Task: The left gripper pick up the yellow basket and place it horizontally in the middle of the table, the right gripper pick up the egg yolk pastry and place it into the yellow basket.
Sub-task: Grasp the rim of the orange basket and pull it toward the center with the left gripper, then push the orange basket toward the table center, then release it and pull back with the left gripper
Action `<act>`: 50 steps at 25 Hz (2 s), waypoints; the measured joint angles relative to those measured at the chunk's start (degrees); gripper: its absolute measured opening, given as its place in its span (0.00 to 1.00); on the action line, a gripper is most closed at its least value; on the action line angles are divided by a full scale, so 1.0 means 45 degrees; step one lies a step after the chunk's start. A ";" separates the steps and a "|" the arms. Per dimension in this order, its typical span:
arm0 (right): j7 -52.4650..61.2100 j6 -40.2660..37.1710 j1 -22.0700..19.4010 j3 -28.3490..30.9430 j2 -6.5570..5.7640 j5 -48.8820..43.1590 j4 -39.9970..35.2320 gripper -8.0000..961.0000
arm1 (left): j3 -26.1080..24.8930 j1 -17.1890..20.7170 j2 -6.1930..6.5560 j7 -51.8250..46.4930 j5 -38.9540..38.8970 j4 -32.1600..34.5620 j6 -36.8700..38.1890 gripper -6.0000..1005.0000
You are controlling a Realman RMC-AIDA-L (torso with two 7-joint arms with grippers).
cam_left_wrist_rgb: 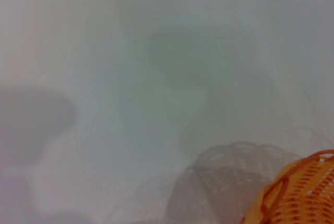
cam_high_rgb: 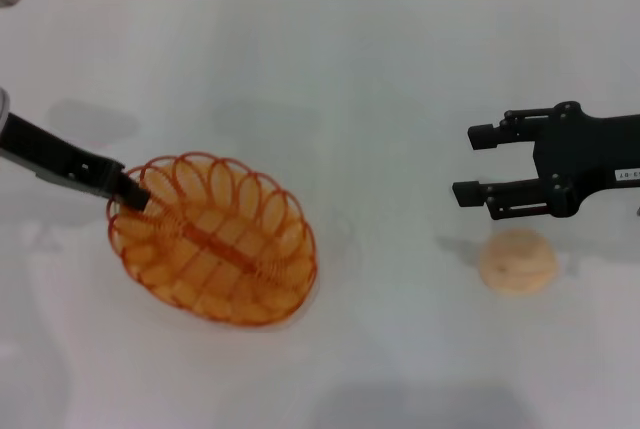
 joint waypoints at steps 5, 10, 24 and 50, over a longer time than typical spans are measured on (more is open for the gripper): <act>0.0006 -0.0279 -0.0001 0.0207 -0.0017 0.0035 -0.0006 0.75 | -0.0078 0.0093 -0.0088 -0.1013 -0.0680 0.0004 -0.0659 0.09; 0.0018 -0.0584 0.0030 0.0456 -0.0018 0.0106 -0.0015 0.75 | -0.0086 0.0153 -0.0126 -0.1872 -0.1222 -0.0072 -0.1105 0.09; 0.0005 -0.1148 0.0094 0.0508 -0.0010 0.0214 -0.0375 0.76 | -0.0062 0.0154 -0.0255 -0.4852 -0.2001 -0.0129 -0.1535 0.09; -0.0042 -0.2081 0.0120 0.0401 -0.0006 0.0540 -0.0540 0.75 | 0.0234 -0.0996 -0.0666 -0.5807 -0.1526 -0.2082 -0.2827 0.09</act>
